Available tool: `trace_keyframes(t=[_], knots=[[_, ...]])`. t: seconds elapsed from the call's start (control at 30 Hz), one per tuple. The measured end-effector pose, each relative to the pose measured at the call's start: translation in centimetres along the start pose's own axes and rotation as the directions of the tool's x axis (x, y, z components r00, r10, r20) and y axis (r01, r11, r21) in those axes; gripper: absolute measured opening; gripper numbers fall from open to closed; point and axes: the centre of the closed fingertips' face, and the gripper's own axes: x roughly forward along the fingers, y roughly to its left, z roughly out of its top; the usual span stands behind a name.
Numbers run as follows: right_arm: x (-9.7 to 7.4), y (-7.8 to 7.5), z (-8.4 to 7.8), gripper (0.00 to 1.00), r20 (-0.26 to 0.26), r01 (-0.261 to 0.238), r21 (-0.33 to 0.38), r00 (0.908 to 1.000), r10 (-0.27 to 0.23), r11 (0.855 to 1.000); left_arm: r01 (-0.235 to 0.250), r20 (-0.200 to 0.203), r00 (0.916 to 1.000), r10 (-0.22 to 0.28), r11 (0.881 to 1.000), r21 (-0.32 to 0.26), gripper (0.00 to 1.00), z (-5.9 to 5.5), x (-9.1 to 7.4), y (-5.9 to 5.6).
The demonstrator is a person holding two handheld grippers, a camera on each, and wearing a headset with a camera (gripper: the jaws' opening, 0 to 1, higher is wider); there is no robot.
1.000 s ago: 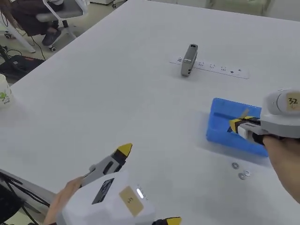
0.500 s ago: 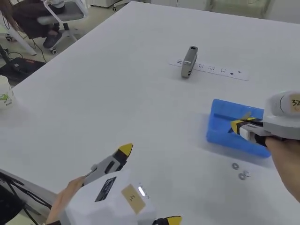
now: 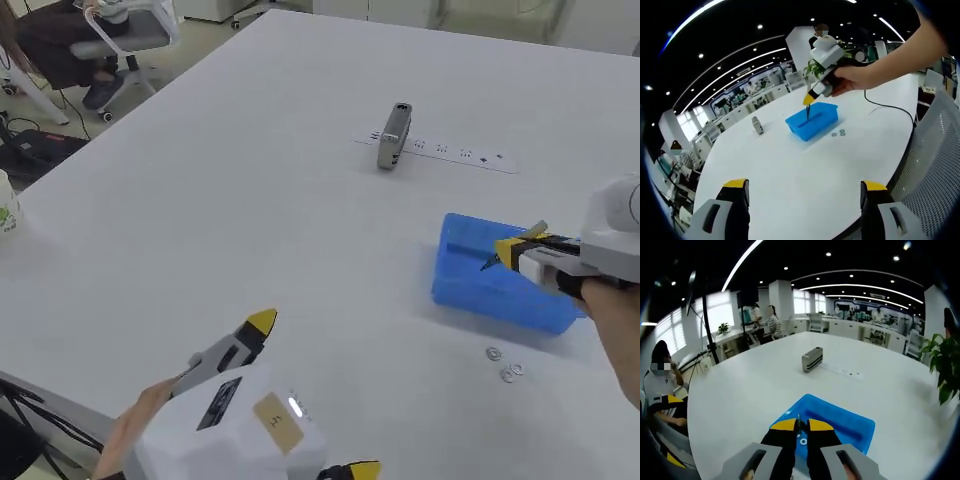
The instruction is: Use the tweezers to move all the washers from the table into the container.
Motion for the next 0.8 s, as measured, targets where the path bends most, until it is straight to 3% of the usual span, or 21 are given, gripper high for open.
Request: trace_keyframes(t=[0.1, 0.43, 0.6, 0.8], knots=[[-1.4, 0.5, 0.6, 0.03, 0.035, -0.008, 0.002, 0.9994, 0.008, 1.0, -0.002, 0.001, 1.0, 0.002, 1.0, 0.0, 0.94, 0.0, 0.0, 0.1], [-4.5, 1.9, 0.7, 0.02, 0.063, -0.019, -0.015, 0.9978, 0.02, 1.0, 0.005, -0.013, 0.9999, -0.005, 1.0, 0.0, 0.93, -0.3, 0.1, -0.1], [-5.0, 2.7, -0.7, 0.02, 0.033, -0.037, -0.014, 0.9987, 0.037, 0.999, 0.007, -0.011, 0.9999, -0.007, 1.0, -0.004, 0.94, -0.2, 0.1, -0.1], [-5.1, 2.7, -3.5, 0.02, -0.037, -0.028, -0.009, 0.9989, 0.028, 1.0, 0.012, -0.012, 0.9999, -0.012, 1.0, -0.004, 0.94, -0.2, 0.1, -0.2]])
